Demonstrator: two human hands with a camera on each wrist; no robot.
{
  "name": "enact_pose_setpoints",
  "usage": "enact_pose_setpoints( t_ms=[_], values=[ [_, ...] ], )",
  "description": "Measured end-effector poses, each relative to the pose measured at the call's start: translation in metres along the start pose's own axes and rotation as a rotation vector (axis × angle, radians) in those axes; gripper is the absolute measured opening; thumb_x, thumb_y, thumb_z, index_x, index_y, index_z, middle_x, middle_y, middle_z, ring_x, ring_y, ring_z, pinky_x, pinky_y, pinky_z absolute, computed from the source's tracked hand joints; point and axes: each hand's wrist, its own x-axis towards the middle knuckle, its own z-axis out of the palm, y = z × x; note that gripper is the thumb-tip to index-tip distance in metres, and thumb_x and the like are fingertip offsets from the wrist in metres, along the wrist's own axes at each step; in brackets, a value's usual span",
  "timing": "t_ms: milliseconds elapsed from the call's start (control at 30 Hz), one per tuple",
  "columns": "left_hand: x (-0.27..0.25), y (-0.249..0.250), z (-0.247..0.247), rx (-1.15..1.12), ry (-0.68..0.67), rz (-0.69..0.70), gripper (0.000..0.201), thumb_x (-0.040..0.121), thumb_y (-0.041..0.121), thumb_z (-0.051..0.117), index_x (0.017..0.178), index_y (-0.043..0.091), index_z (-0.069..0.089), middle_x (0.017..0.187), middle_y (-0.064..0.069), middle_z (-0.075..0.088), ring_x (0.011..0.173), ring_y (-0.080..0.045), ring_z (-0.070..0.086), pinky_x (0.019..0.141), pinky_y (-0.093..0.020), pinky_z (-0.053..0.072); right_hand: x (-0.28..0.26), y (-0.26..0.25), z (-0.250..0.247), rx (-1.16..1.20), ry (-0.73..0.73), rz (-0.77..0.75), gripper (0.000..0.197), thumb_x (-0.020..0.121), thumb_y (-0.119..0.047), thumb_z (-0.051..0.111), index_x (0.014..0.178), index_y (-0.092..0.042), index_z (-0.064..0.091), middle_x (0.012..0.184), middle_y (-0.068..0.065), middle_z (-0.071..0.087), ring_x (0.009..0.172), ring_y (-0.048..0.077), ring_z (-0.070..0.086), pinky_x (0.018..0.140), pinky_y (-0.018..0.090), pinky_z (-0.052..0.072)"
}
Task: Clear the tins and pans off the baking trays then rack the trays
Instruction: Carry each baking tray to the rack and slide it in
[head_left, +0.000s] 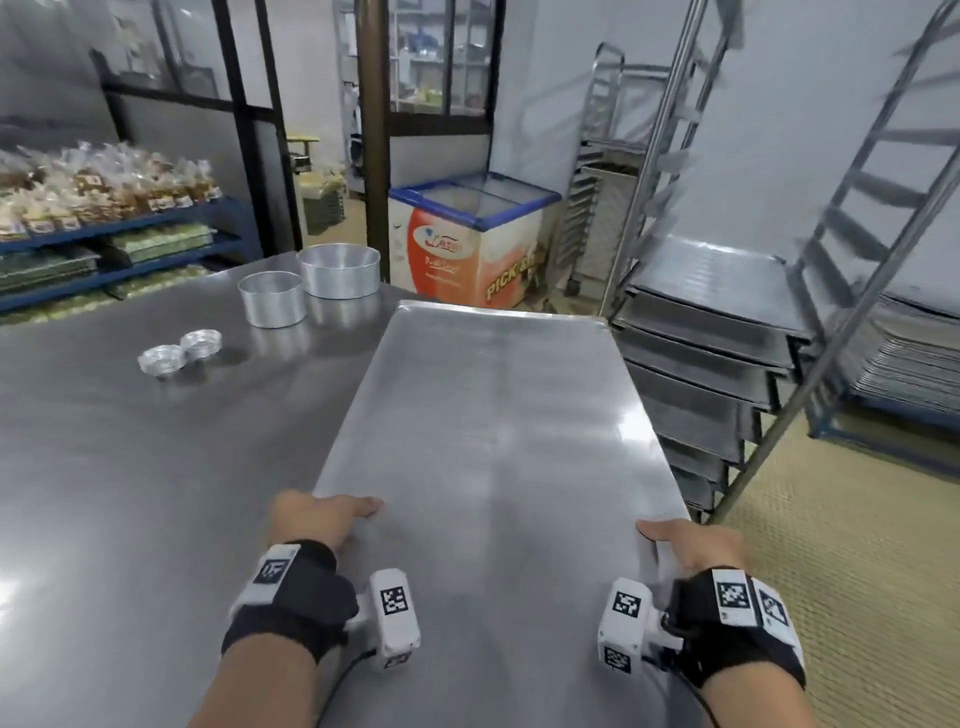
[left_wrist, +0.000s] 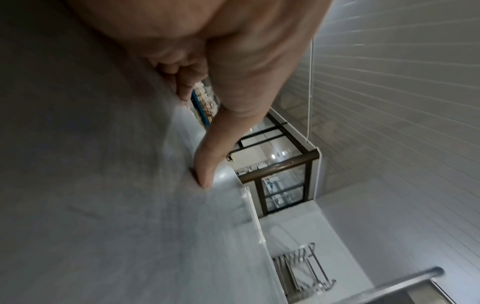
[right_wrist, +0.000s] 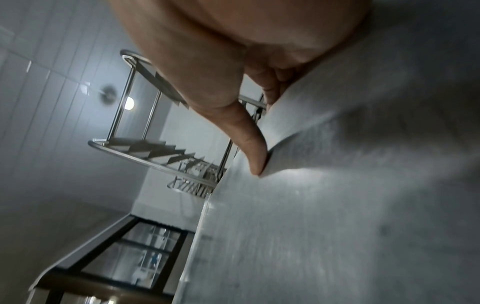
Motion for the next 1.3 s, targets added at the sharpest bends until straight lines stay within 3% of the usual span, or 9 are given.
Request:
enact_pose_setpoints(
  t_ms=[133, 233, 333, 433, 833, 967, 1033, 1167, 1300],
  values=[
    [-0.002, 0.033, 0.072, -0.013, -0.071, 0.073, 0.04, 0.051, 0.013, 0.098, 0.075, -0.002, 0.07, 0.074, -0.017, 0.072, 0.063, -0.03, 0.068, 0.066, -0.043, 0.06, 0.037, -0.02, -0.047, 0.075, 0.072, -0.027, 0.044, 0.069, -0.009, 0.087, 0.1, 0.012, 0.063, 0.09, 0.018, 0.064, 0.074, 0.03, 0.06, 0.066, 0.033, 0.045],
    [-0.007, 0.054, 0.122, -0.019, -0.14, 0.088, 0.041, 0.044, 0.012, 0.098, 0.072, -0.001, 0.072, 0.069, -0.014, 0.074, 0.063, -0.032, 0.072, 0.073, -0.051, 0.062, 0.062, -0.033, -0.078, 0.153, 0.12, -0.053, 0.034, 0.071, -0.002, 0.084, 0.091, 0.01, 0.058, 0.078, 0.013, 0.059, 0.061, 0.024, 0.054, 0.055, 0.033, 0.044],
    [-0.003, 0.068, 0.17, -0.053, -0.208, 0.103, 0.068, 0.017, 0.024, 0.096, 0.077, 0.001, 0.074, 0.069, -0.013, 0.076, 0.063, -0.036, 0.074, 0.07, -0.058, 0.062, 0.088, -0.041, -0.101, 0.191, 0.186, -0.025, 0.037, 0.061, -0.004, 0.089, 0.082, 0.007, 0.06, 0.072, 0.014, 0.062, 0.065, 0.029, 0.062, 0.072, 0.05, 0.057],
    [0.001, 0.077, 0.214, -0.064, -0.244, 0.146, 0.076, 0.009, 0.03, 0.091, 0.079, 0.003, 0.074, 0.071, -0.012, 0.076, 0.064, -0.036, 0.074, 0.07, -0.058, 0.062, 0.116, -0.043, -0.122, 0.228, 0.236, -0.012, 0.049, 0.044, -0.012, 0.092, 0.082, 0.005, 0.066, 0.075, 0.019, 0.07, 0.067, 0.036, 0.07, 0.069, 0.064, 0.056],
    [-0.023, 0.134, 0.329, -0.027, -0.344, 0.25, 0.054, 0.03, 0.019, 0.097, 0.075, 0.002, 0.072, 0.074, -0.013, 0.075, 0.067, -0.036, 0.073, 0.07, -0.057, 0.062, 0.191, -0.069, -0.169, 0.32, 0.396, 0.05, 0.052, 0.049, -0.011, 0.093, 0.089, 0.008, 0.066, 0.084, 0.02, 0.071, 0.076, 0.035, 0.071, 0.079, 0.052, 0.058],
    [-0.016, 0.154, 0.364, 0.02, -0.344, 0.259, 0.046, 0.047, 0.013, 0.099, 0.076, 0.002, 0.066, 0.078, -0.014, 0.072, 0.072, -0.034, 0.071, 0.076, -0.051, 0.061, 0.217, -0.091, -0.173, 0.353, 0.404, 0.027, 0.046, 0.057, -0.006, 0.091, 0.09, 0.012, 0.063, 0.086, 0.023, 0.068, 0.077, 0.037, 0.069, 0.071, 0.044, 0.058],
    [-0.003, 0.164, 0.385, 0.035, -0.346, 0.252, 0.048, 0.044, 0.015, 0.1, 0.075, 0.004, 0.064, 0.077, -0.013, 0.071, 0.073, -0.034, 0.07, 0.078, -0.052, 0.06, 0.236, -0.1, -0.172, 0.352, 0.403, 0.011, 0.041, 0.063, -0.003, 0.088, 0.091, 0.013, 0.062, 0.088, 0.025, 0.067, 0.078, 0.037, 0.067, 0.066, 0.037, 0.054],
    [0.04, 0.178, 0.433, 0.08, -0.359, 0.261, 0.072, 0.021, 0.035, 0.096, 0.08, 0.003, 0.071, 0.076, -0.011, 0.074, 0.069, -0.035, 0.072, 0.075, -0.054, 0.062, 0.273, -0.124, -0.163, 0.319, 0.428, -0.004, 0.035, 0.064, -0.005, 0.089, 0.075, 0.006, 0.057, 0.077, 0.019, 0.063, 0.074, 0.034, 0.064, 0.073, 0.041, 0.055],
    [0.088, 0.188, 0.482, 0.118, -0.394, 0.249, 0.079, 0.01, 0.041, 0.09, 0.077, 0.003, 0.071, 0.075, -0.012, 0.075, 0.067, -0.036, 0.073, 0.073, -0.055, 0.062, 0.309, -0.145, -0.154, 0.285, 0.427, -0.007, 0.035, 0.063, -0.004, 0.089, 0.083, 0.009, 0.063, 0.072, 0.015, 0.063, 0.075, 0.033, 0.065, 0.075, 0.04, 0.054]
  ],
)
